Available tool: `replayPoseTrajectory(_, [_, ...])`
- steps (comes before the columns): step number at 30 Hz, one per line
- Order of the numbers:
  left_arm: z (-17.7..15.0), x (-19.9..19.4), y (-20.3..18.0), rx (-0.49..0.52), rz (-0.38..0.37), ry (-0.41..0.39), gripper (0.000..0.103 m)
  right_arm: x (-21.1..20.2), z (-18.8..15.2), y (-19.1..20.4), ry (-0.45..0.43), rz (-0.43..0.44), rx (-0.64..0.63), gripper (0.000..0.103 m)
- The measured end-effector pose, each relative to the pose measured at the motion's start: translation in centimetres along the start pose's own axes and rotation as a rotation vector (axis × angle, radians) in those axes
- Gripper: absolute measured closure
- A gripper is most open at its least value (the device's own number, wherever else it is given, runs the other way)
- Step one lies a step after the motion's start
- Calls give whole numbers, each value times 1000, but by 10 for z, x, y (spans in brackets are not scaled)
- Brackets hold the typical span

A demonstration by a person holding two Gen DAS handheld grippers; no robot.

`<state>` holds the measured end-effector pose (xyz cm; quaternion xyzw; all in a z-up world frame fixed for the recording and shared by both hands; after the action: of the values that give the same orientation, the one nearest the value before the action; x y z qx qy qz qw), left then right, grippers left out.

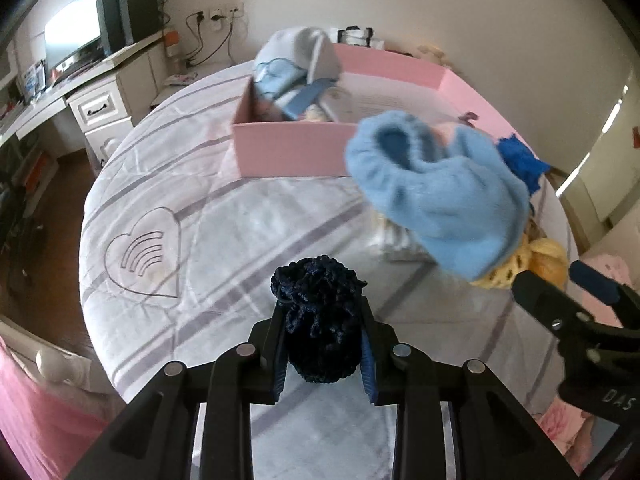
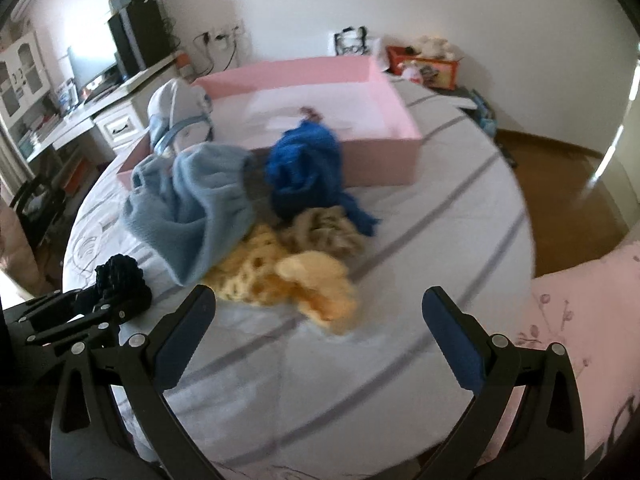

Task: Organize soft objects
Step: 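Lift the navy knit item with the left tool while the right grasps the yellow crochet fish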

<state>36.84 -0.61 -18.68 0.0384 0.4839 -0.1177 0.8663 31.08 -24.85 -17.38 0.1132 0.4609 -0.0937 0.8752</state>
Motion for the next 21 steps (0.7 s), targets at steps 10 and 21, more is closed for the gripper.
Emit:
replayPoseTrajectory(10, [9,6,8,3,-33,-11,76,31,0,17,78,-12,-29,59])
replayPoseTrajectory(21, [9,0,4,7,-12,-19,76,18,1,1,81,38,16,78])
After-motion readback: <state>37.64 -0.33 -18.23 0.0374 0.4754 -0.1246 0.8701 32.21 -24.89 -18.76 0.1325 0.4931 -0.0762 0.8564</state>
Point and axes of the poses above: each gripper's, at about its wrist camera, not at the fingertips, and x roughly the way its jaws point, y to its left, z to its top, the point moved 2 cm from there along x, roughly the way its jaws point, and after that the axes turned 7 degrees about x, right-handed, at the moved point
